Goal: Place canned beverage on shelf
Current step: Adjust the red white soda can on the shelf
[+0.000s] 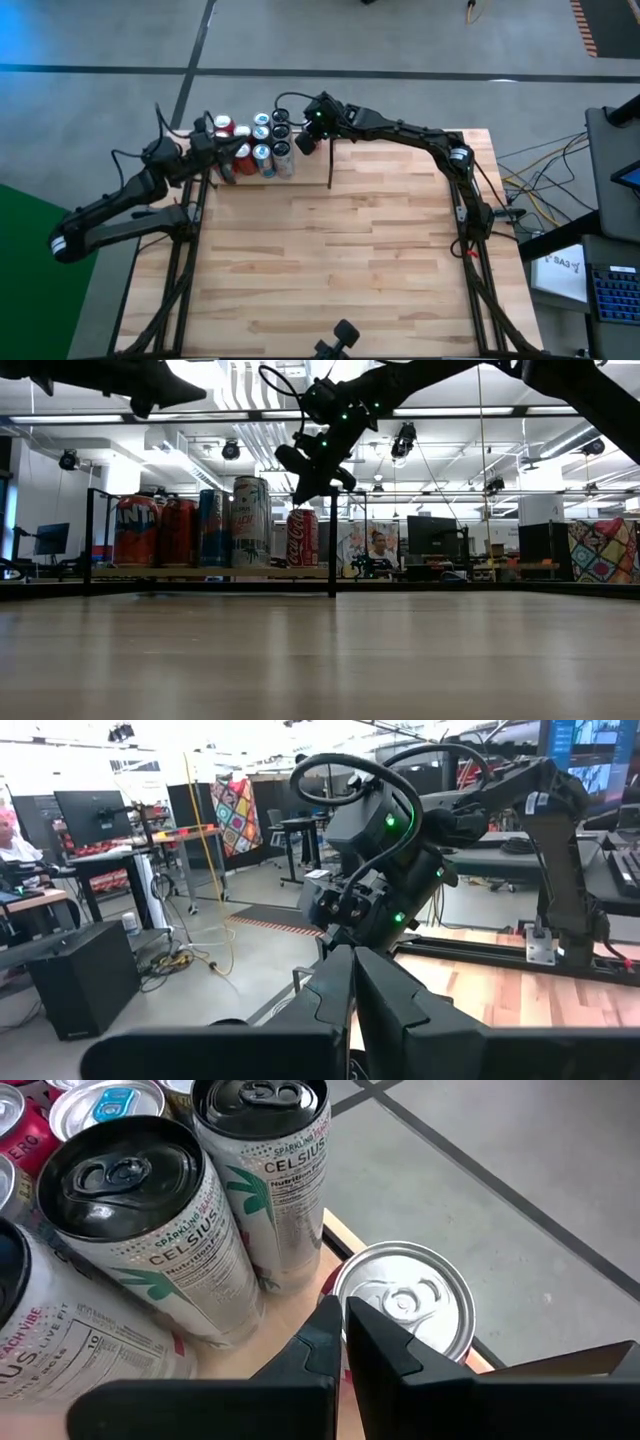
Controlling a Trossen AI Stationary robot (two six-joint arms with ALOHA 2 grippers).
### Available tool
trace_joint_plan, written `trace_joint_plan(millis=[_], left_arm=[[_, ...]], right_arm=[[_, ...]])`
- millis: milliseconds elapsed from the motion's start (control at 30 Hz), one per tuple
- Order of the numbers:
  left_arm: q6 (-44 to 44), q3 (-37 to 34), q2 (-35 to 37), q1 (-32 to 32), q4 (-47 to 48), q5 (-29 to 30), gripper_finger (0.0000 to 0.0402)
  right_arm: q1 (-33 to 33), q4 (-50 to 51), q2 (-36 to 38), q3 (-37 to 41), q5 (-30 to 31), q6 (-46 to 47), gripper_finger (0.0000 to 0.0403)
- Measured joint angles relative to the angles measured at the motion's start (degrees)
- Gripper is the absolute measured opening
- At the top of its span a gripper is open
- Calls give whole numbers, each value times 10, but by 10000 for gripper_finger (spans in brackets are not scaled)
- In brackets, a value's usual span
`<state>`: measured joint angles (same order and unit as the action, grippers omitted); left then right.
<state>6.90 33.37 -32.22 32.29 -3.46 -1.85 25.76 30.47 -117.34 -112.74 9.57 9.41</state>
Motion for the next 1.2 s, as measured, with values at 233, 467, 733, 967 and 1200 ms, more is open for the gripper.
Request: trace_joint_plan(millis=[233, 467, 733, 967, 1200], left_arm=[[0, -14, 8, 0, -6, 0, 0], [0, -14, 8, 0, -6, 0, 0], [0, -16, 8, 0, -6, 2, 0], [0, -16, 8, 0, -6, 2, 0], [0, -16, 8, 0, -4, 2, 0]], right_arm=[[0, -17, 0, 22, 0, 1, 9], [0, -29, 1, 32, -32, 6, 9], [0, -26, 1, 33, -42, 6, 9], [0, -21, 2, 33, -40, -2, 9], [0, -16, 8, 34, -40, -13, 9]])
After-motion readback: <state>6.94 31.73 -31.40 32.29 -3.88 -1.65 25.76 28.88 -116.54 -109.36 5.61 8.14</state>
